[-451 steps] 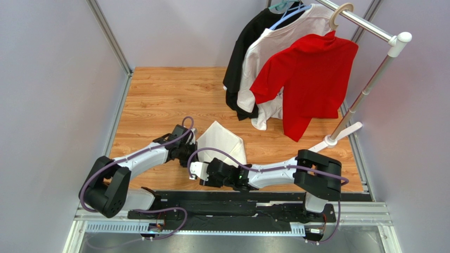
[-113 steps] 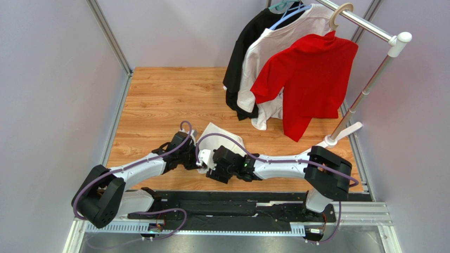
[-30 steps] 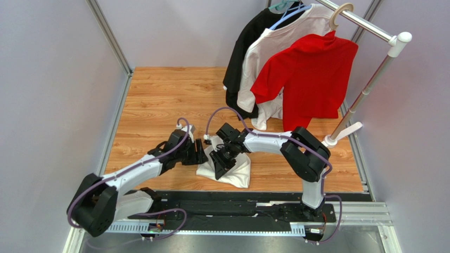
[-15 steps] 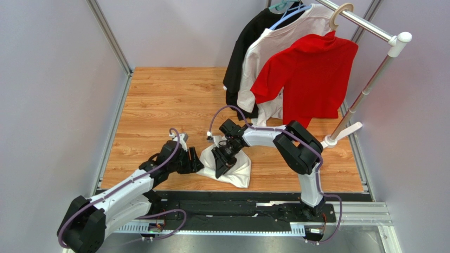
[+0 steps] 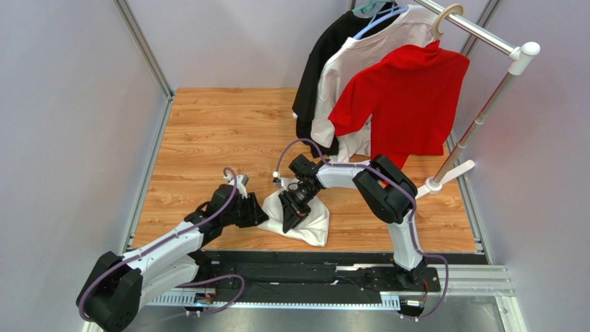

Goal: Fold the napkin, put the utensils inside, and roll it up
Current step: Roll the napkin with the utensil

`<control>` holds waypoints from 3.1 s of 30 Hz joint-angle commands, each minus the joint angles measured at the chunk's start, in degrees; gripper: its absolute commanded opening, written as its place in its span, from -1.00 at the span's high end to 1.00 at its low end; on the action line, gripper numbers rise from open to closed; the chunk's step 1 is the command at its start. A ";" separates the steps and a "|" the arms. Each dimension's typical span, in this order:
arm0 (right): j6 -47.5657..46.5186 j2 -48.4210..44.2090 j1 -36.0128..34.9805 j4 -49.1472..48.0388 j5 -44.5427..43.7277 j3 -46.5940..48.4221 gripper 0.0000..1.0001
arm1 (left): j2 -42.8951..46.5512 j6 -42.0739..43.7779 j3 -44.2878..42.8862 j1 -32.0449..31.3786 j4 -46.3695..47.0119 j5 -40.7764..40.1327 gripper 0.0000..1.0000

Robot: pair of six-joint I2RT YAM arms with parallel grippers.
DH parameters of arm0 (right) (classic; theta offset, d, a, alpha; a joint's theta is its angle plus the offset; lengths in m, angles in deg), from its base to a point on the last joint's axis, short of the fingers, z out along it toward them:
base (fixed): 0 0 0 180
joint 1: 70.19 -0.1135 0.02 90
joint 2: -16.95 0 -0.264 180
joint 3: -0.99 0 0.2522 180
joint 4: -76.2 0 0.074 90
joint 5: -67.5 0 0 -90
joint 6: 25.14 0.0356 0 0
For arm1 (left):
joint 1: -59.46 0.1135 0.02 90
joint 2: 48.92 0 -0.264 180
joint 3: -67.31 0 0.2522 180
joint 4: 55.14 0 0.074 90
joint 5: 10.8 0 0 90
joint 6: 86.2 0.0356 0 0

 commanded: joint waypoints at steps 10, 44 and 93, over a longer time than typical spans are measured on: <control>-3.88 4.25 0.14 3.14 -16.61 -0.42 0.81 | -6.06 -1.90 -2.09 0.02 -3.05 -1.41 1.00; 3.85 -44.01 -24.46 -3.72 -65.12 -23.80 -0.35 | -15.91 2.93 -10.80 0.02 -11.62 -1.17 1.00; 3.50 -23.88 -8.82 -6.61 -34.10 -27.06 1.00 | 0.52 3.99 -12.65 0.02 -19.62 -9.34 -0.29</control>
